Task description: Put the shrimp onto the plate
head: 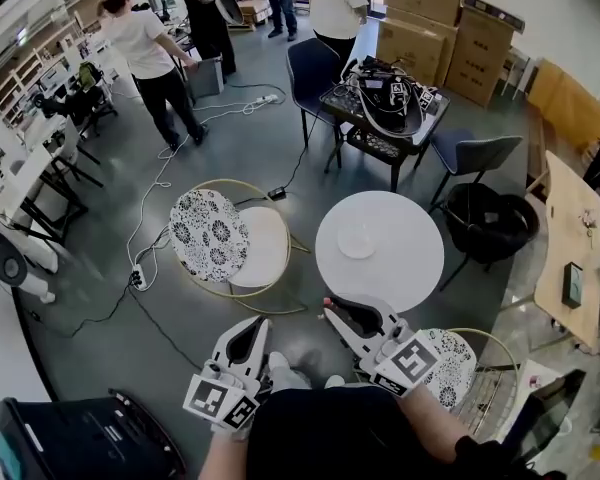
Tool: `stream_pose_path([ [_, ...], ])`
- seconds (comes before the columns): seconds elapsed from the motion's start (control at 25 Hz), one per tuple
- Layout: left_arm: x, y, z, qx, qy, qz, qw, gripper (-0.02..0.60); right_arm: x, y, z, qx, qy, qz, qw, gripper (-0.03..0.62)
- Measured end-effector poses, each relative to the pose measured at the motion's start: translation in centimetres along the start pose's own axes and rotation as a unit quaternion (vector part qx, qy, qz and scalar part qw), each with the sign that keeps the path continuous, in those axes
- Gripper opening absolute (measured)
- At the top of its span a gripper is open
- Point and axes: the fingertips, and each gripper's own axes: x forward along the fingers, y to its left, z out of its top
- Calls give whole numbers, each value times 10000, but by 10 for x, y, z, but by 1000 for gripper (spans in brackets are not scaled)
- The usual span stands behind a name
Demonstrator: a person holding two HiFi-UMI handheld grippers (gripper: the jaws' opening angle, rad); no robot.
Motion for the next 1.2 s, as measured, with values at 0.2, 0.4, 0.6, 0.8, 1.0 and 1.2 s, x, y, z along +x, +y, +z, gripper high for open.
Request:
stream_pose_path([
  [0.2,14,15,-5,-122,27,10,9999,5,11,-12,-7,-10,92,-8,10000,66],
  [0.4,32,41,-4,-136,37,-40,9999,5,32,-33,-10,-59,136,-104,9998,66],
  [0.6,54,74,5,-158,27,-104,9998,5,59,-53,-9,-101,131,-194,9997,66],
  [0.8,82,101,14,-144,23,-229,9996,5,86,-74,-13,-87,171,-298,9994,66],
  [1.0,100,130,22,-156,56,-324,9993,5,114,-89,-18,-40,210,-420,9989,66],
  [1.2,119,160,31,-150,144,-430,9989,5,147,-108,-17,16,197,-562,9982,66],
])
